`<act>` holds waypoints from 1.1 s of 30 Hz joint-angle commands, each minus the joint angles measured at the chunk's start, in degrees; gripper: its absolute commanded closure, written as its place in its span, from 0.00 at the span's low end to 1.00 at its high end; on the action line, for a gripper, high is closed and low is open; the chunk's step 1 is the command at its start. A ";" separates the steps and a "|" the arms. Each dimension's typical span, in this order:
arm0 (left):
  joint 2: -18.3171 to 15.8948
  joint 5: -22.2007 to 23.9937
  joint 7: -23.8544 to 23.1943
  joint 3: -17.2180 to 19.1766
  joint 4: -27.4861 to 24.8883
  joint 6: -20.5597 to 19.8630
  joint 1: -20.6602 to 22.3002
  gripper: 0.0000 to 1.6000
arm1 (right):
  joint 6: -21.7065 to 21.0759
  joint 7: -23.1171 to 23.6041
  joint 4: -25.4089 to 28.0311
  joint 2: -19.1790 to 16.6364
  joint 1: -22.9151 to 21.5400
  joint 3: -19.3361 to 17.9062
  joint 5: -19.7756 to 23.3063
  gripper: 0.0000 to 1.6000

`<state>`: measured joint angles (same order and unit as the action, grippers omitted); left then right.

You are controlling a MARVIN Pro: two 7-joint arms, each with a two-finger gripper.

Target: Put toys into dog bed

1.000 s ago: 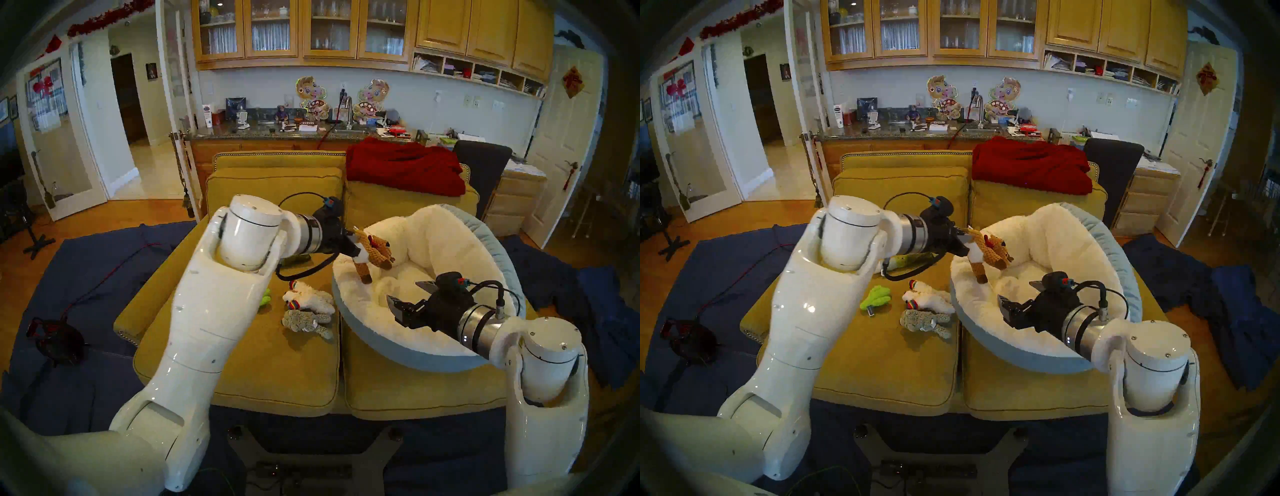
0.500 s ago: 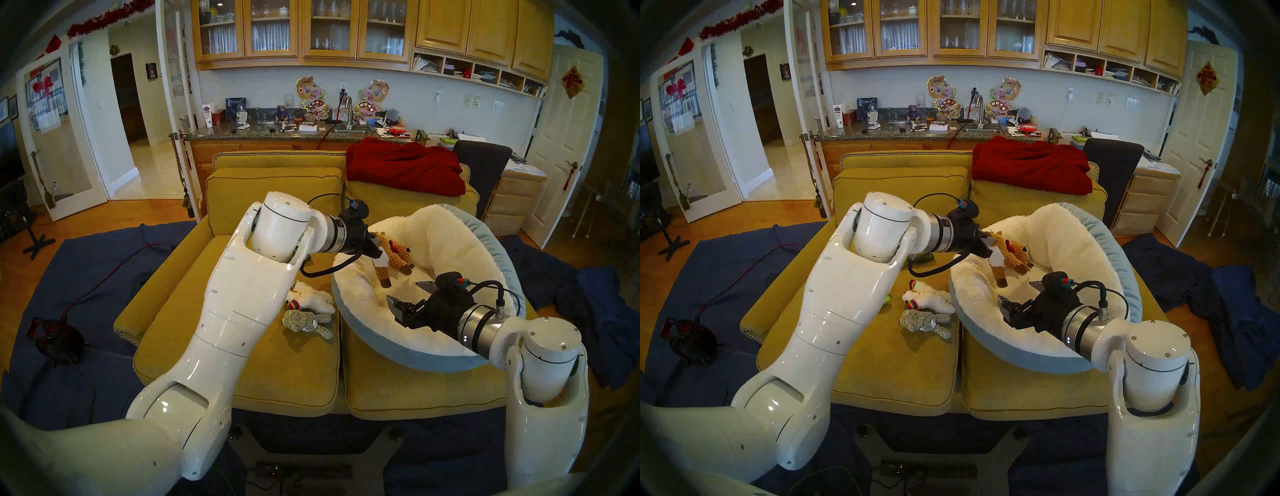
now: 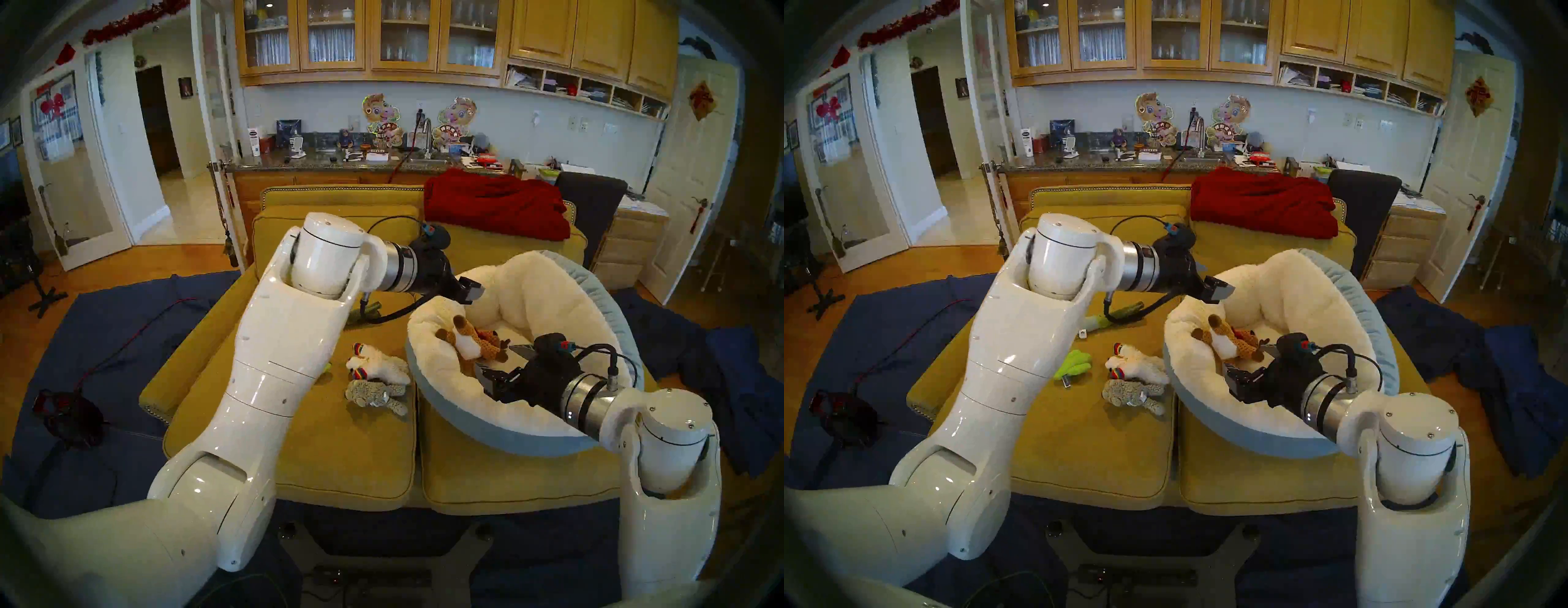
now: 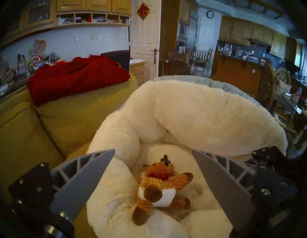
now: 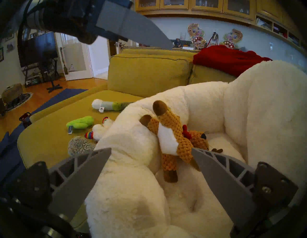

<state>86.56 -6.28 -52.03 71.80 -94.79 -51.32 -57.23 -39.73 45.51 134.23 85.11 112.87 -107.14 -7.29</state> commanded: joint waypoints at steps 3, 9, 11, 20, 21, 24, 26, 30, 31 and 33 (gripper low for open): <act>-7.13 0.24 -3.38 2.49 -7.97 -1.08 -1.67 0.00 | 0.21 -0.03 1.69 -0.07 -0.69 0.13 0.07 0.00; -11.95 -0.34 -3.65 6.14 -12.57 -1.27 -6.87 0.00 | 0.24 -0.01 1.63 -0.08 -0.70 0.12 0.09 0.00; -12.90 -0.73 -3.55 7.63 -13.29 -1.13 -8.31 0.00 | 0.24 -0.01 1.63 -0.08 -0.71 0.12 0.09 0.00; -19.74 0.27 -5.20 11.89 -15.83 1.04 -14.03 0.00 | 0.21 -0.03 1.70 -0.07 -0.69 0.13 0.07 0.00; -20.74 0.75 -5.25 11.94 -15.99 1.18 -14.39 0.00 | 0.20 -0.04 1.72 -0.07 -0.69 0.13 0.06 0.00; -22.47 1.10 -5.22 12.29 -15.64 1.41 -15.31 0.00 | 0.17 -0.05 1.76 -0.06 -0.67 0.14 0.04 0.00; -23.37 0.85 -4.97 12.05 -14.59 2.27 -15.92 0.00 | 0.16 -0.06 1.78 -0.06 -0.67 0.14 0.04 0.00; -24.17 -0.19 -3.78 10.65 -10.64 4.87 -16.56 0.00 | 0.15 -0.07 1.80 -0.06 -0.66 0.14 0.03 0.00; -23.99 -0.49 -3.51 10.26 -9.60 5.45 -16.16 0.00 | 0.14 -0.07 1.80 -0.06 -0.66 0.15 0.03 0.00; -23.50 -0.87 -3.17 9.57 -7.72 6.20 -15.15 0.00 | 0.14 -0.07 1.81 -0.06 -0.66 0.15 0.02 0.00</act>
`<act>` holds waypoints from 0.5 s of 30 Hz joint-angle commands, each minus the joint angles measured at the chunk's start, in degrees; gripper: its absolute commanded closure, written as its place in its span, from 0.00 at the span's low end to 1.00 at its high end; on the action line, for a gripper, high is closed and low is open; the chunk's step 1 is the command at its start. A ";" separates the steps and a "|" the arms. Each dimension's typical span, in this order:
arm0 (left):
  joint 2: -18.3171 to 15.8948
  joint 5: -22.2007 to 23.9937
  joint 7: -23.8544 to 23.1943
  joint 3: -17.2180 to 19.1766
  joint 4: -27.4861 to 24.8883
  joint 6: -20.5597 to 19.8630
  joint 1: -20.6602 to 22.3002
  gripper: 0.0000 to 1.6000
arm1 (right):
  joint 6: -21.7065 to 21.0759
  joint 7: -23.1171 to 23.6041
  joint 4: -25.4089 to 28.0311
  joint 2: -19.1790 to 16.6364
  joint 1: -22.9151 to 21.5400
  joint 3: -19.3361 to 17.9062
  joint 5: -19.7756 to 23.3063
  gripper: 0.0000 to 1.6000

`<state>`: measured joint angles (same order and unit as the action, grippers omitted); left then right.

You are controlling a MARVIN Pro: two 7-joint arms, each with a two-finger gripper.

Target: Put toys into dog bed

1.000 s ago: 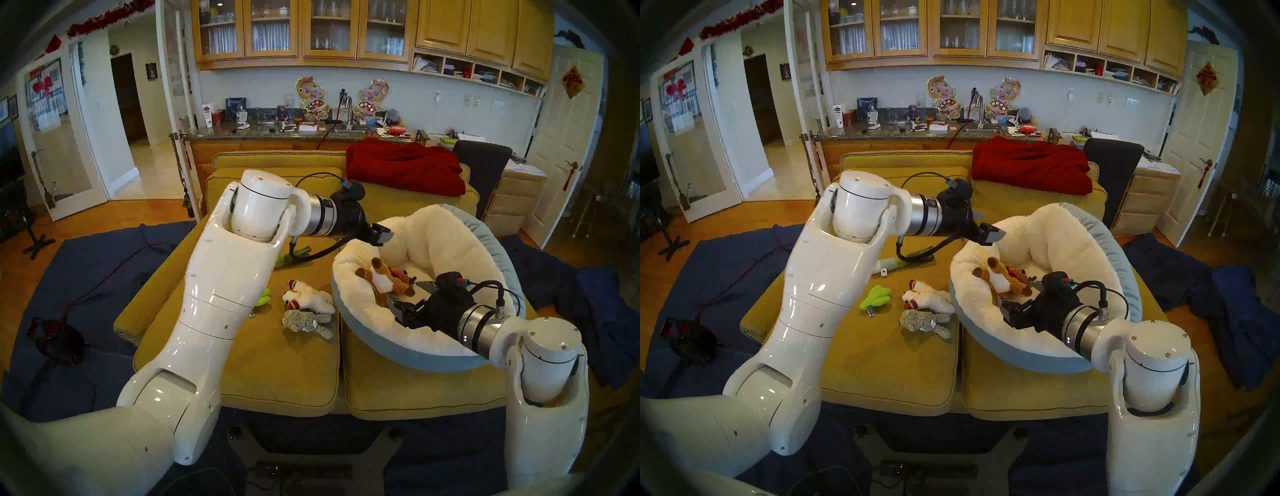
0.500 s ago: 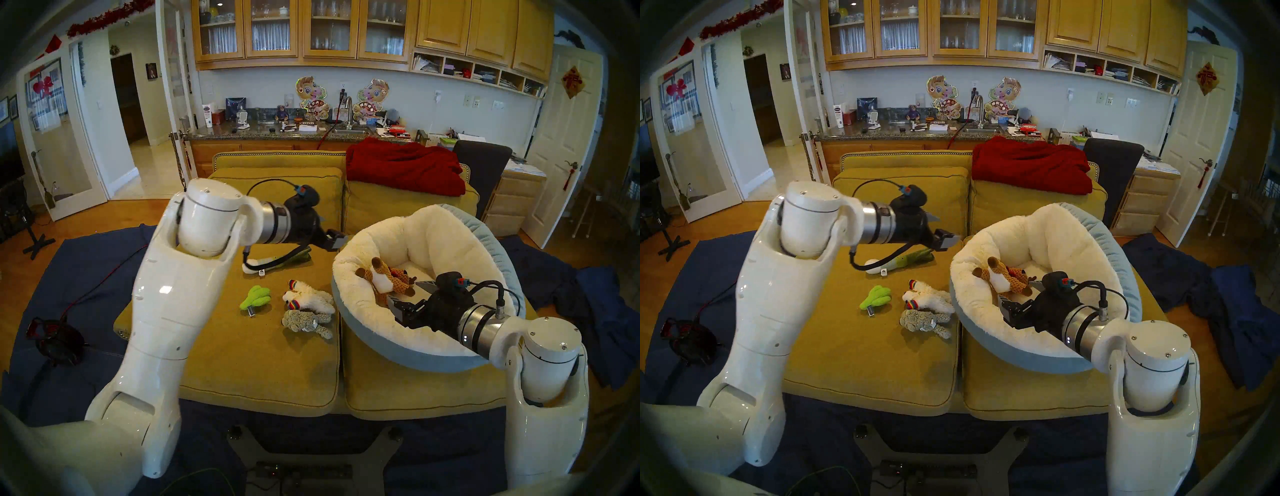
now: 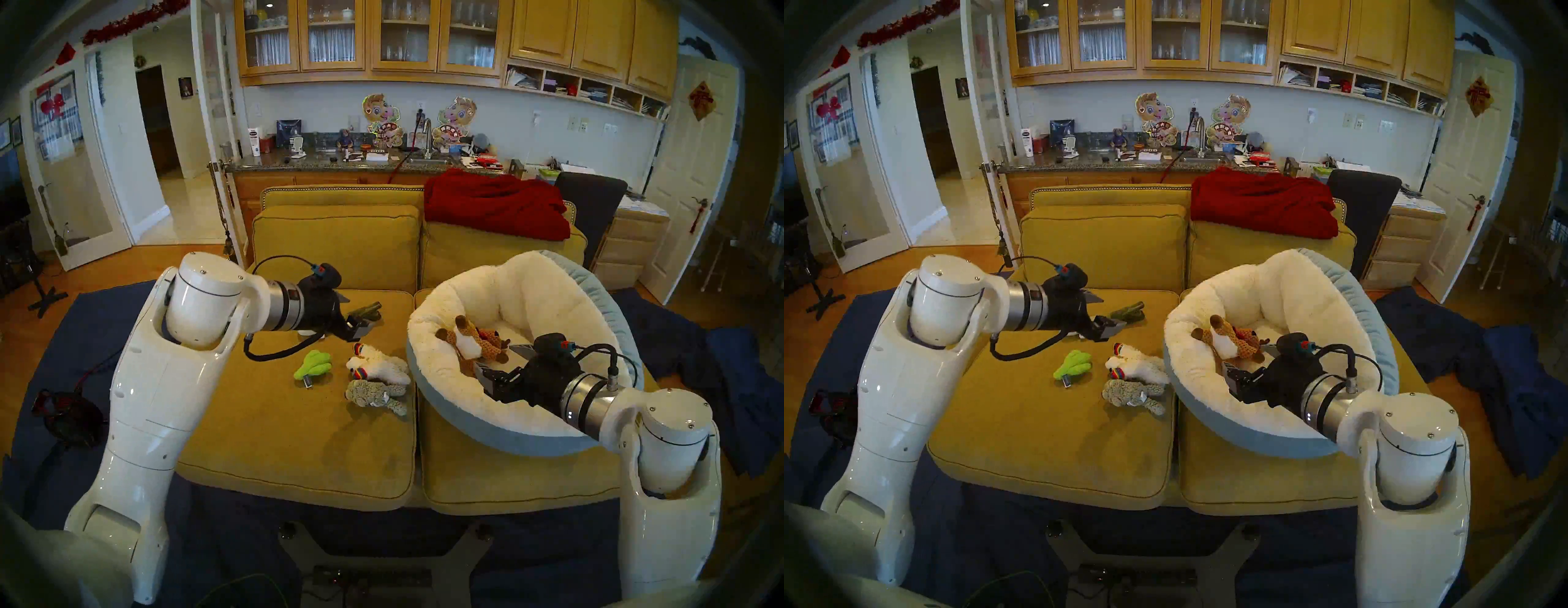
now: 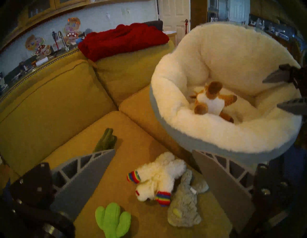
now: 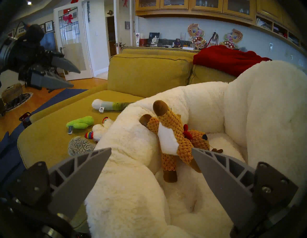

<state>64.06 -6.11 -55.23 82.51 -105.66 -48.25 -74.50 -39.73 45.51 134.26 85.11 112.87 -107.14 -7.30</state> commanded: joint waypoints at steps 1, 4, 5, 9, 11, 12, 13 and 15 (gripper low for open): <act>-0.76 -1.27 0.29 -1.48 3.97 3.56 2.60 0.00 | 0.15 -0.07 1.78 -0.06 -0.66 0.15 0.03 0.00; 0.48 -2.22 1.50 -2.44 6.90 4.59 4.12 0.00 | 0.17 -0.06 1.75 -0.06 -0.67 0.14 0.04 0.00; 0.85 -2.50 1.85 -2.70 7.74 4.90 4.53 0.00 | 0.17 -0.06 1.74 -0.06 -0.67 0.14 0.04 0.00; 2.34 -3.22 3.00 -3.82 11.23 5.80 6.47 0.00 | 0.20 -0.05 1.70 -0.07 -0.68 0.13 0.06 0.00; 2.71 -3.38 3.29 -4.10 12.04 6.14 6.88 0.00 | 0.20 -0.04 1.69 -0.07 -0.68 0.13 0.06 0.00; 2.95 -3.50 3.46 -4.33 12.61 6.37 7.18 0.00 | 0.21 -0.04 1.69 -0.07 -0.68 0.13 0.06 0.00; 3.10 -3.74 3.56 -4.79 13.31 6.87 7.61 0.00 | 0.21 -0.04 1.68 -0.07 -0.68 0.13 0.07 0.00; 3.86 -4.37 4.11 -5.94 15.48 7.84 8.69 0.00 | 0.21 -0.04 1.68 -0.07 -0.69 0.13 0.07 0.00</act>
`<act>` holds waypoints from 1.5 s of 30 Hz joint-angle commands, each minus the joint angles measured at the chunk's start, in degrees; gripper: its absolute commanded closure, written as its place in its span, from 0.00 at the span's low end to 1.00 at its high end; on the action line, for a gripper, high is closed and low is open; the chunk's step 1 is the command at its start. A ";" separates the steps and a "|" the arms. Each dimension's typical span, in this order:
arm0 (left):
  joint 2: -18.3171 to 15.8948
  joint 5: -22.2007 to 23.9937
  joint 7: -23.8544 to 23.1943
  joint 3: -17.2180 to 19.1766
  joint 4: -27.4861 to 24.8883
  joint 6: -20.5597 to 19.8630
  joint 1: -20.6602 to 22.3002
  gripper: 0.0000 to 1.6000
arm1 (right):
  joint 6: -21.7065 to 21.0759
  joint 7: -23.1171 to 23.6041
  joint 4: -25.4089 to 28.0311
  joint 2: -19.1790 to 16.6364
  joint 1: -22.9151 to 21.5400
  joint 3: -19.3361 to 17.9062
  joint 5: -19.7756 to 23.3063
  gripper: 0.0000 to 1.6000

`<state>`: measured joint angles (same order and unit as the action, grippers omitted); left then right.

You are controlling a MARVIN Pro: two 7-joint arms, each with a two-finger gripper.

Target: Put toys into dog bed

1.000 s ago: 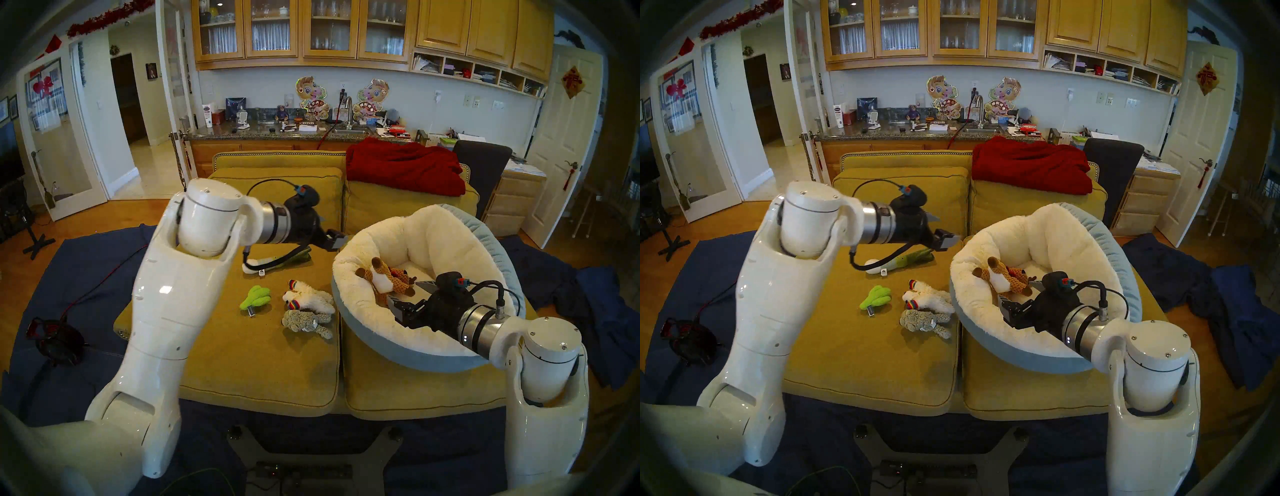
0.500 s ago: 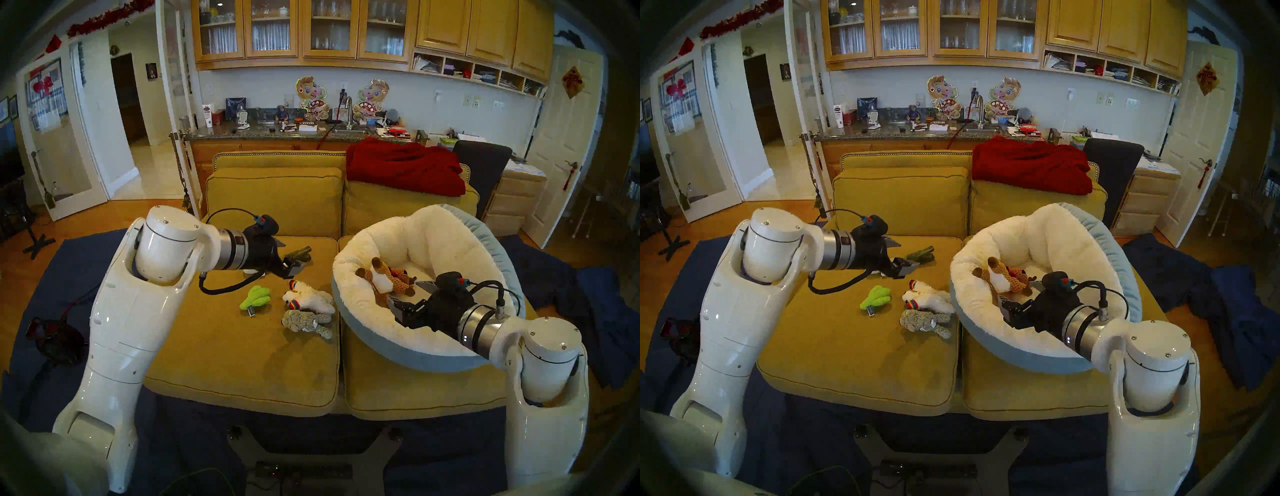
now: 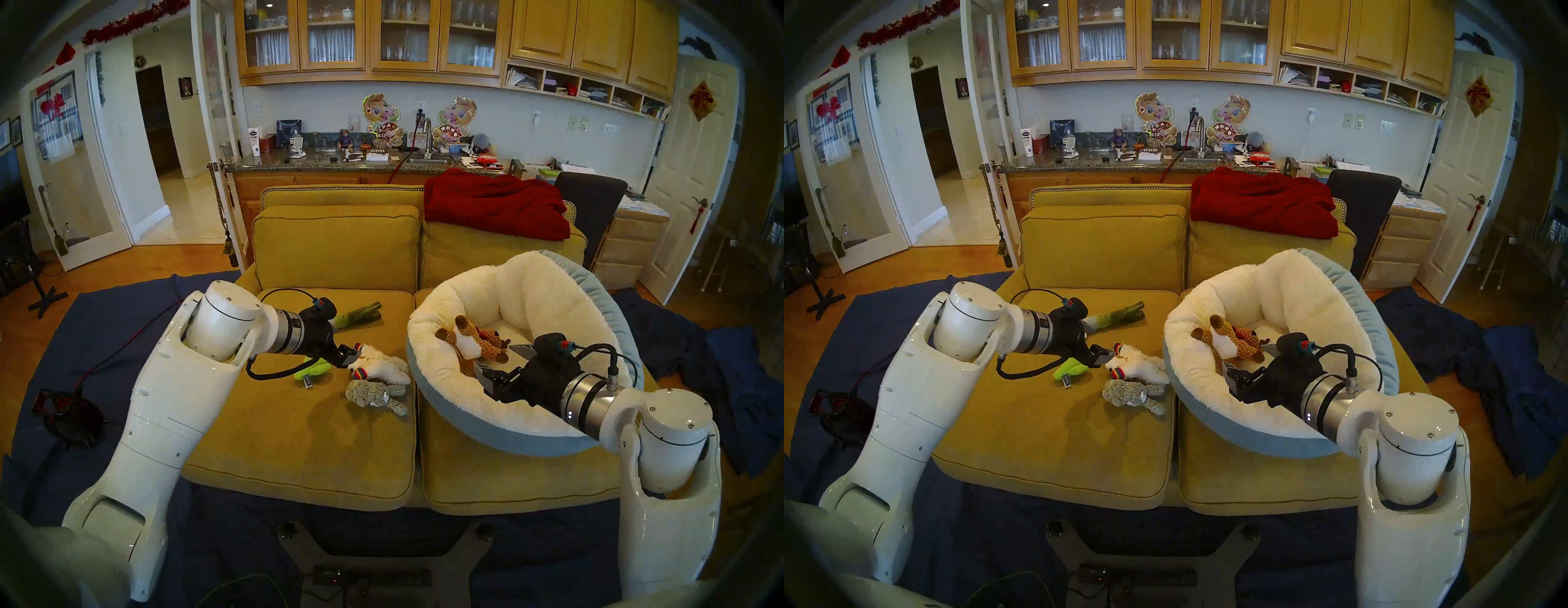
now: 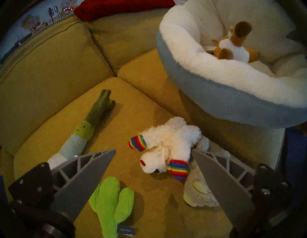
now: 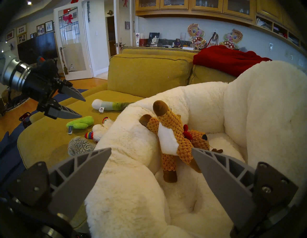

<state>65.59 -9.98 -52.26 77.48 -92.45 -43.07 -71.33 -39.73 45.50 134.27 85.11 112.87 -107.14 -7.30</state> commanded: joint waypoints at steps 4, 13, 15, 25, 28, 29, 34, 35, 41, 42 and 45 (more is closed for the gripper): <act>2.78 -0.96 1.00 -2.25 4.26 3.68 6.45 0.00 | 0.21 -0.03 1.67 -0.07 -0.69 0.13 0.07 0.00; 3.58 -1.23 -1.26 -5.80 9.20 5.99 8.14 0.00 | 0.19 -0.04 1.70 -0.07 -0.68 0.13 0.06 0.00; 4.00 -1.65 -0.75 -6.36 10.20 6.48 8.19 0.00 | 0.18 -0.04 1.72 -0.07 -0.68 0.14 0.05 0.00; 5.42 -3.43 1.48 -8.45 16.92 9.53 9.15 0.00 | 0.17 -0.05 1.74 -0.06 -0.67 0.14 0.05 0.00; 6.11 -3.75 2.39 -8.57 18.15 10.04 9.33 0.00 | 0.18 -0.04 1.72 -0.06 -0.68 0.14 0.05 0.00; 6.46 -3.82 2.96 -8.44 18.48 10.19 9.26 0.00 | 0.18 -0.04 1.72 -0.06 -0.68 0.13 0.06 0.00; 7.74 -3.95 4.65 -8.00 20.06 11.23 9.20 0.59 | 0.19 -0.04 1.71 -0.07 -0.68 0.13 0.06 0.00; 7.86 -3.90 4.77 -7.90 20.21 11.40 9.16 0.75 | 0.19 -0.04 1.71 -0.07 -0.68 0.13 0.06 0.00; 7.68 -2.89 4.69 -6.57 18.16 11.85 8.43 1.00 | 0.21 -0.03 1.68 -0.07 -0.69 0.13 0.07 0.00; 7.50 -2.75 4.60 -6.32 17.52 11.79 8.37 1.00 | 0.21 -0.02 1.66 -0.07 -0.69 0.13 0.08 0.00; 6.80 -2.49 4.71 -5.40 15.17 11.62 8.18 1.00 | 0.24 -0.01 1.62 -0.07 -0.70 0.12 0.09 0.00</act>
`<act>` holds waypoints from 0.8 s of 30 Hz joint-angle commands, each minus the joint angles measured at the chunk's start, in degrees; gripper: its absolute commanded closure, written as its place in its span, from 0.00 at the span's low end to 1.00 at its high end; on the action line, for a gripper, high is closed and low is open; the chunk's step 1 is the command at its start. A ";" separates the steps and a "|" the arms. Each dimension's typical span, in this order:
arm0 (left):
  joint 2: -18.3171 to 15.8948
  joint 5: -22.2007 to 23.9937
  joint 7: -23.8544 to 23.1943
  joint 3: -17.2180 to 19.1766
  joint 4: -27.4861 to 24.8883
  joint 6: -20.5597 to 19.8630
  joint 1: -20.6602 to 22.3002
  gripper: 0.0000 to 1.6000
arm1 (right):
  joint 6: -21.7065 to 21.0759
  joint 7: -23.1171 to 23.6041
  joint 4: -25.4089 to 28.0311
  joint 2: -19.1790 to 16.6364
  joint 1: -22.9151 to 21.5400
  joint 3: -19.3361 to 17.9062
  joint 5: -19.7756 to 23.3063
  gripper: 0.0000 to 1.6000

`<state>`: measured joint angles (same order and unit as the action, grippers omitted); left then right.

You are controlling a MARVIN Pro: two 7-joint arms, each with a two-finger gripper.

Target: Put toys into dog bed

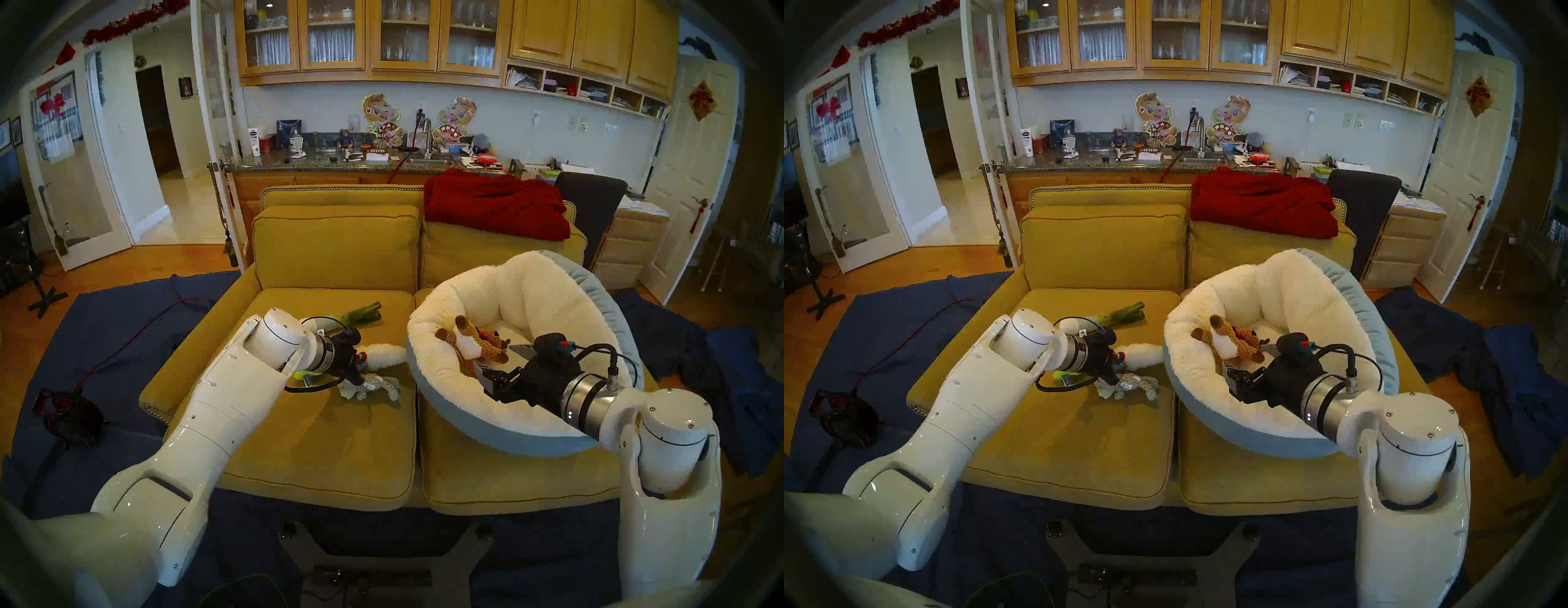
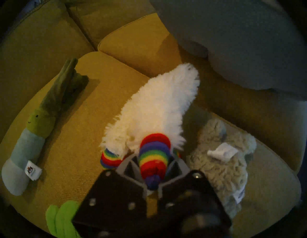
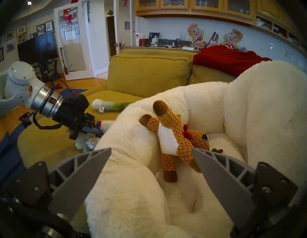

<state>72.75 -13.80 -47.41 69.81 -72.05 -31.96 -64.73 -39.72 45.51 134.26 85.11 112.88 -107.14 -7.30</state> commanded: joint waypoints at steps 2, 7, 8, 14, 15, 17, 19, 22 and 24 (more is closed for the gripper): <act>-0.73 1.52 -0.32 2.82 -5.78 0.74 2.06 1.00 | 0.24 -0.01 1.60 -0.08 -0.71 0.12 0.09 0.00; -2.40 2.01 -0.50 4.81 -9.95 -0.10 1.96 1.00 | 0.26 0.00 1.54 -0.08 -0.72 0.11 0.11 0.00; -2.72 2.06 -0.64 5.10 -10.19 0.21 2.30 1.00 | 0.26 0.01 1.53 -0.08 -0.72 0.11 0.11 0.00; -4.38 2.48 -1.77 7.00 -14.87 -0.06 2.61 1.00 | 0.26 0.01 1.51 -0.09 -0.73 0.11 0.12 0.00; -4.46 2.53 -1.88 7.22 -15.65 -0.21 2.75 1.00 | 0.27 0.01 1.50 -0.09 -0.73 0.11 0.12 0.00; -4.52 2.66 -2.28 7.55 -16.86 -0.47 3.09 1.00 | 0.27 0.01 1.50 -0.09 -0.73 0.11 0.12 0.00; -4.28 2.80 -2.80 7.57 -16.85 -0.24 4.04 1.00 | 0.26 0.01 1.51 -0.09 -0.73 0.11 0.12 0.00; -4.15 2.80 -3.14 7.69 -19.37 -1.12 4.15 1.00 | 0.26 0.01 1.52 -0.09 -0.73 0.11 0.12 0.00; -3.71 2.87 -3.38 7.64 -20.65 -1.72 4.72 1.00 | 0.27 0.01 1.51 -0.09 -0.73 0.11 0.13 0.00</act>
<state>68.37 -11.59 -50.27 76.44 -87.42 -32.66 -64.14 -39.72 45.52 134.19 85.11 112.87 -107.14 -7.28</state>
